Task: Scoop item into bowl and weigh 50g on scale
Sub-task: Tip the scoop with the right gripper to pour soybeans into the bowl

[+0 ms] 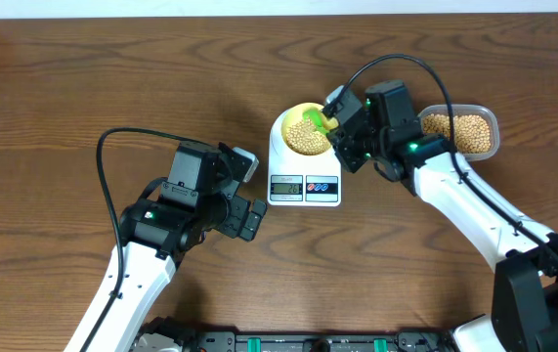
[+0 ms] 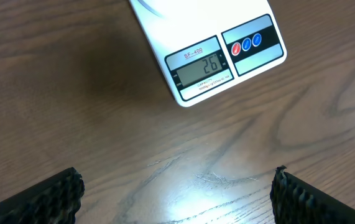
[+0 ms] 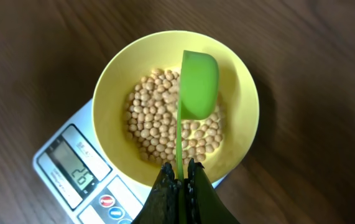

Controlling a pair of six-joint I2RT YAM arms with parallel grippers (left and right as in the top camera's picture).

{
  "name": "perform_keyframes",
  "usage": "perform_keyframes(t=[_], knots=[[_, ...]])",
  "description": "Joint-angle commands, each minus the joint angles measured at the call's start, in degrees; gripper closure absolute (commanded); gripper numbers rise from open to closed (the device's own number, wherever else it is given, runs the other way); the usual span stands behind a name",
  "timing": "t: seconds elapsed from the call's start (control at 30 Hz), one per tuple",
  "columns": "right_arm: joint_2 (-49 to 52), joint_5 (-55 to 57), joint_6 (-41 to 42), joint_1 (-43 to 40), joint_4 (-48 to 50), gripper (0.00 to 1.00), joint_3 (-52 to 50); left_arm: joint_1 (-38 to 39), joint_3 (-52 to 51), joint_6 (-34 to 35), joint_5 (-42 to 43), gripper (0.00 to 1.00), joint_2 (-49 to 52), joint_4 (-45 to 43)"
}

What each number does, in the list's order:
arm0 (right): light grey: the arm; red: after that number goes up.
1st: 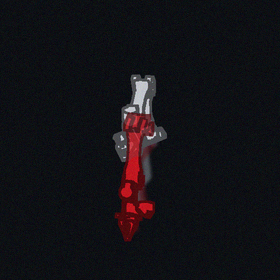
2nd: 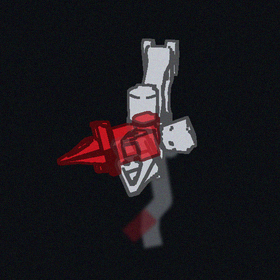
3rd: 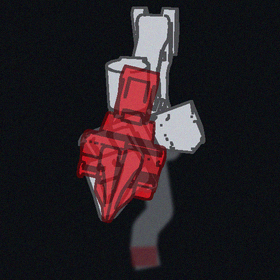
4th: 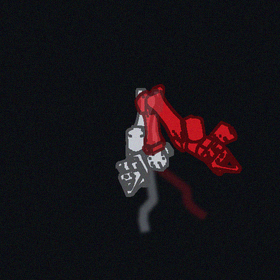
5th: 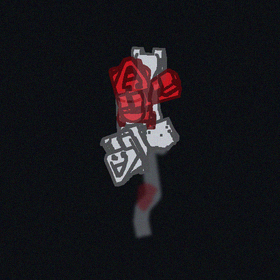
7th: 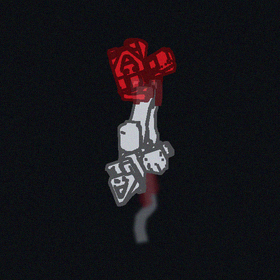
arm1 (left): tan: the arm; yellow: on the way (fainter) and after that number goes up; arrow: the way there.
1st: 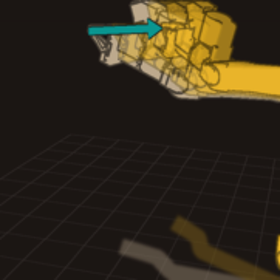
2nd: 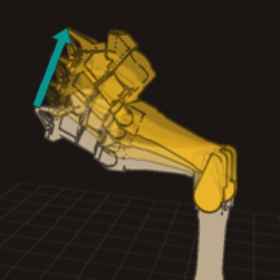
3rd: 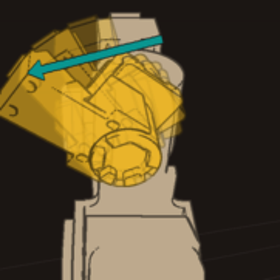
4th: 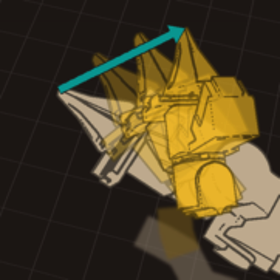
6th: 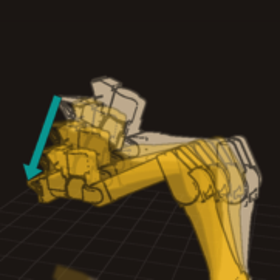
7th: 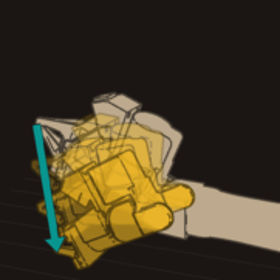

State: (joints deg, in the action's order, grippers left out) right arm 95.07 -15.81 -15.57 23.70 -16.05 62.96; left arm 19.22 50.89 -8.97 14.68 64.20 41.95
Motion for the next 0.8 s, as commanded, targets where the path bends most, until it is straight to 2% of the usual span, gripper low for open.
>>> perform_keyframes(t=[0.0,0.33,0.77], knots=[[-1.14,5.33,-2.82,1.36,-0.09,0.99,2.69,-0.24,-0.04,0.22,-0.37,0.02,0.11,-0.07],[-2.21,10.86,-7.89,3.19,-2.86,0.99,5.73,-0.24,-0.04,0.24,-0.37,0.02,0.11,-0.07],[-4.92,11.61,-7.85,3.41,-3.91,0.99,5.73,-0.24,-0.04,0.24,-0.37,0.02,0.11,-0.07]])
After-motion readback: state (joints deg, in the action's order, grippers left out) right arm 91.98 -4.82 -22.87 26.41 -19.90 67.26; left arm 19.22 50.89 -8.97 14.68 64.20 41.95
